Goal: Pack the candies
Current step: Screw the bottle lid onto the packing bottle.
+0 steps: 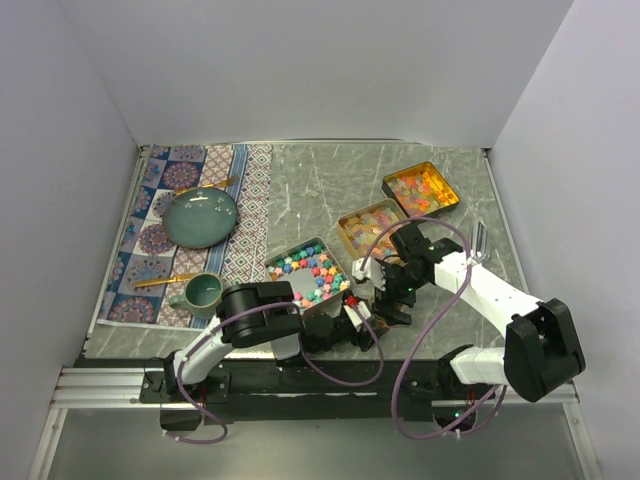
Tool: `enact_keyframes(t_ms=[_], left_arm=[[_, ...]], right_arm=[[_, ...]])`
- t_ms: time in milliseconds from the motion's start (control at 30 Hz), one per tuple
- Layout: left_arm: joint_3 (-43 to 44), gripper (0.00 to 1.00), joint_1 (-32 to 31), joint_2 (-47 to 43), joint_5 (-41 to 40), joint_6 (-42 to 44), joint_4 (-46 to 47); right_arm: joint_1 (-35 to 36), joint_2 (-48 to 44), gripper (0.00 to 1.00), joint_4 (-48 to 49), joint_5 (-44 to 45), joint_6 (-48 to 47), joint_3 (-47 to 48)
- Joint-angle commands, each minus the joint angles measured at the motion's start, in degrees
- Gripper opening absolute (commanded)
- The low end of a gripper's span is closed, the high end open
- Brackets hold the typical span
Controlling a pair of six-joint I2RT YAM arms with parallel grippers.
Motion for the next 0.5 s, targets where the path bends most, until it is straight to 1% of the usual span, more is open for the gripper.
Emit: enact_keyframes(t_ms=[0, 100, 133, 167, 200, 233, 267, 300, 367, 467], left_arm=[[-3.17, 0.01, 0.44, 6.01, -3.02, 2.43, 8.97], [-3.09, 0.02, 0.35, 5.92, -1.62, 2.43, 8.10], [-2.83, 0.13, 0.53, 5.75, -0.92, 2.43, 7.31], [-2.65, 0.31, 0.53, 5.57, -0.82, 4.26, 6.43], [-2.73, 0.69, 0.62, 4.87, -0.73, 4.45, 5.73], [-3.60, 0.83, 0.62, 4.43, -0.47, 4.54, 5.72], [-4.22, 0.94, 0.62, 3.91, -0.12, 5.07, 5.98], [-5.01, 0.97, 0.62, 2.51, 0.49, 5.42, 6.33], [-7.82, 0.97, 0.62, 0.48, 2.86, 5.86, 6.25], [-11.25, 0.97, 0.62, -6.00, 4.62, 4.73, 3.62]], right_arm=[[0.07, 0.76, 1.00, -11.09, 7.88, -5.15, -2.43], [-2.65, 0.32, 1.00, -14.60, 10.87, -8.76, -1.55], [-3.71, 0.14, 1.00, -15.40, 11.57, -9.37, -1.03], [-4.76, -0.21, 1.00, -16.37, 12.63, -11.12, -0.59], [-7.38, -0.82, 1.00, -18.12, 13.16, -12.10, -0.15], [-8.45, -1.09, 1.00, -18.83, 13.77, -12.80, 0.90], [-9.60, -1.44, 1.00, -19.45, 14.30, -13.68, 1.43], [-11.52, -1.79, 1.00, -20.41, 14.91, -14.03, 2.66], [-13.12, -1.88, 1.00, -20.86, 15.36, -14.04, 3.81], [-15.84, -1.62, 1.00, -20.07, 15.71, -12.55, 6.27]])
